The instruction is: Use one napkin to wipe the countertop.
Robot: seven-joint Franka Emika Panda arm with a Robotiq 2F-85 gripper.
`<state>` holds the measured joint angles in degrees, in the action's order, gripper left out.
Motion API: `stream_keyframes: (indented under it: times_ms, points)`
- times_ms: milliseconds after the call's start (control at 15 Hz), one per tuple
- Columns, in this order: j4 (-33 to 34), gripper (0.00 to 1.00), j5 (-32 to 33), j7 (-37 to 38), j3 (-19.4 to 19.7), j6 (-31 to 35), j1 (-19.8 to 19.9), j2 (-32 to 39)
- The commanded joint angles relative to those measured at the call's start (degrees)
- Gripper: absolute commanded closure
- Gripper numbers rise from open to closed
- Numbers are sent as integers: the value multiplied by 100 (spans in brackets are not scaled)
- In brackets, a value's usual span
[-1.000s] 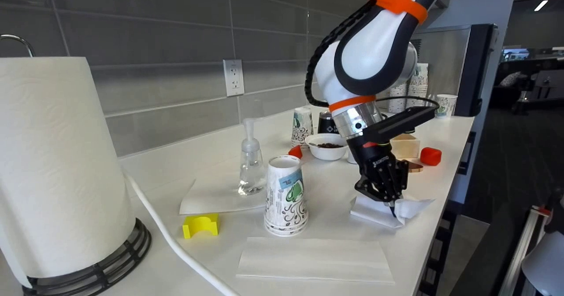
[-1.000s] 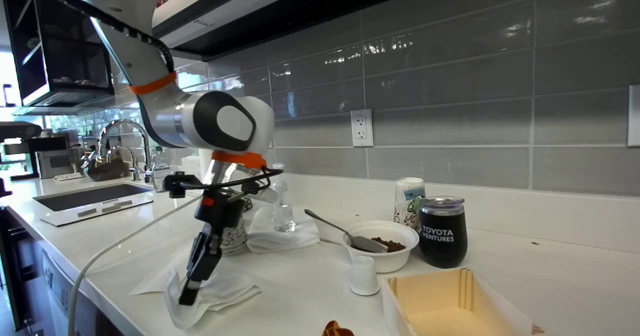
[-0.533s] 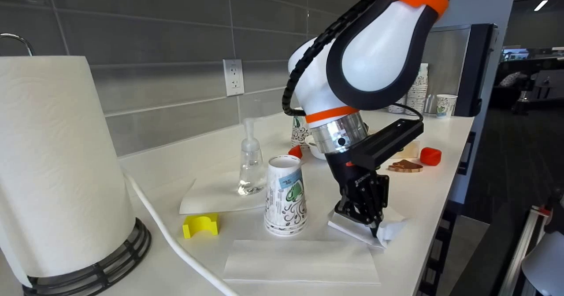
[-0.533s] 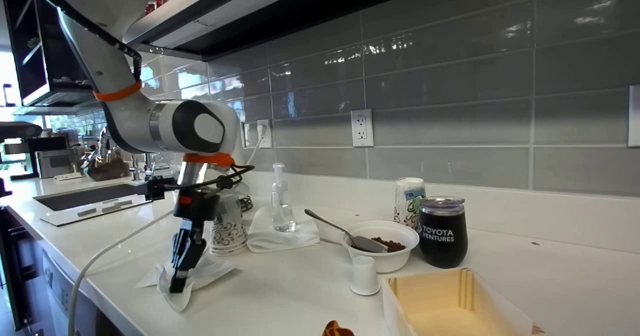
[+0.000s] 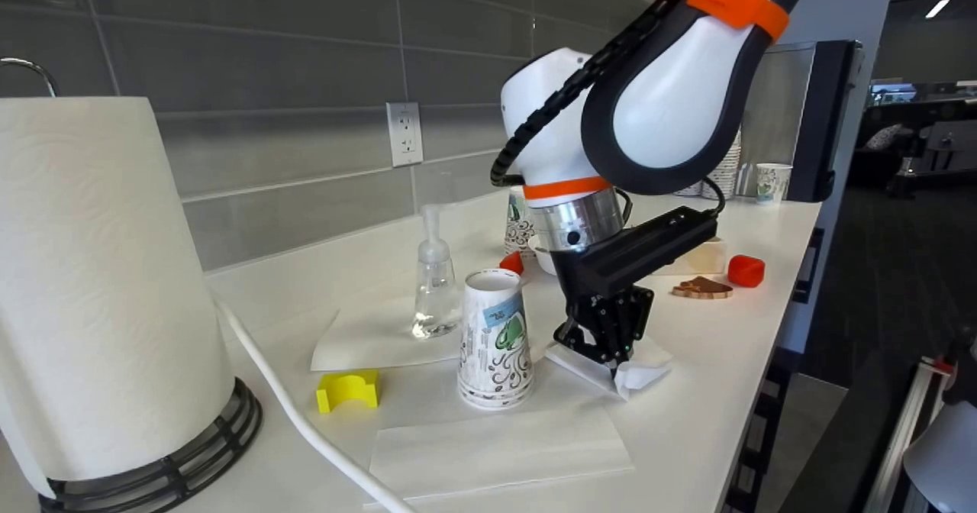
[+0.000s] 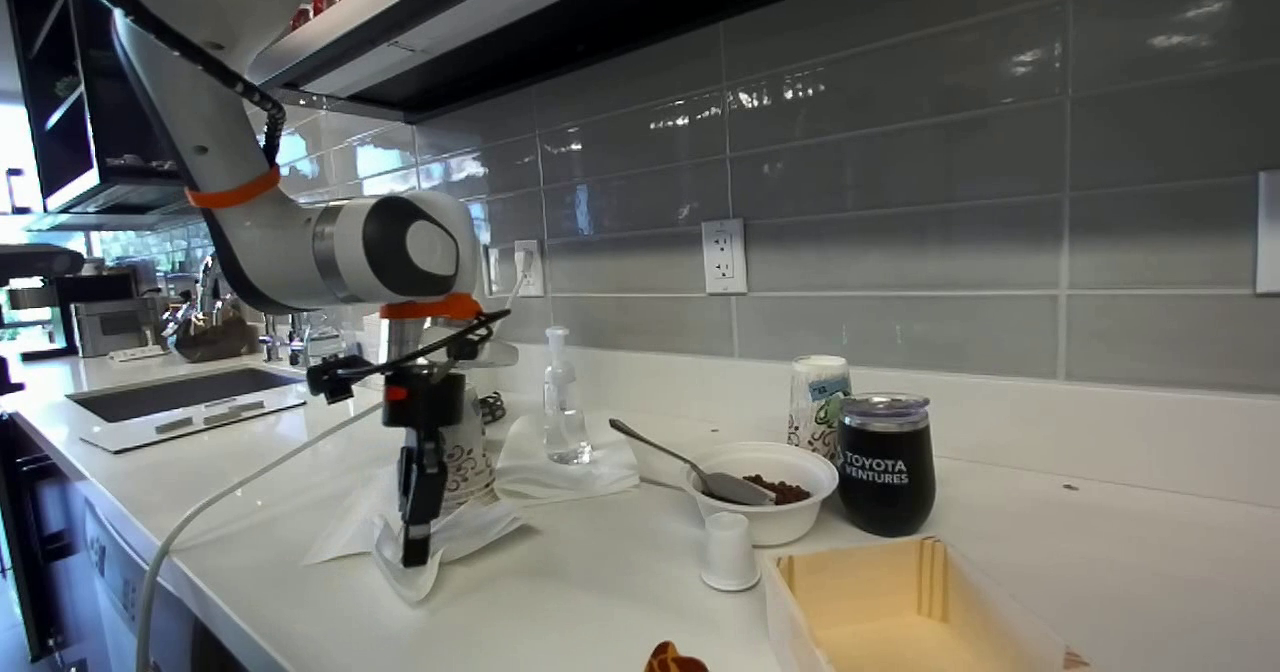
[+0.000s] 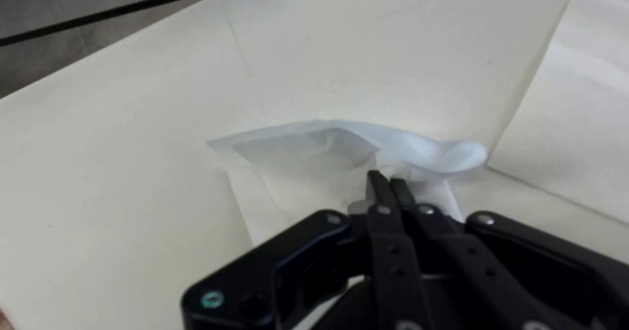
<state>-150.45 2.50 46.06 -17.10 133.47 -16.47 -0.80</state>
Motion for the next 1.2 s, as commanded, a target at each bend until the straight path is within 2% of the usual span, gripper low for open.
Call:
stream_keyframes:
  times_ms: [0, 333, 600, 733, 933, 1133]
  points:
    - [-334, 100, 226, 439, 281, 2, 278, -271]
    - [-705, 100, 224, 456, 883, 186, 927, -551]
    - [-727, 100, 398, 511, 1280, 219, 1444, -663]
    - [-698, 100, 326, 470, 1392, 463, 1586, -675]
    - [-752, 100, 297, 526, 1300, 1046, 1560, -821]
    - [-813, 100, 328, 504, 978, 1458, 1350, -935]
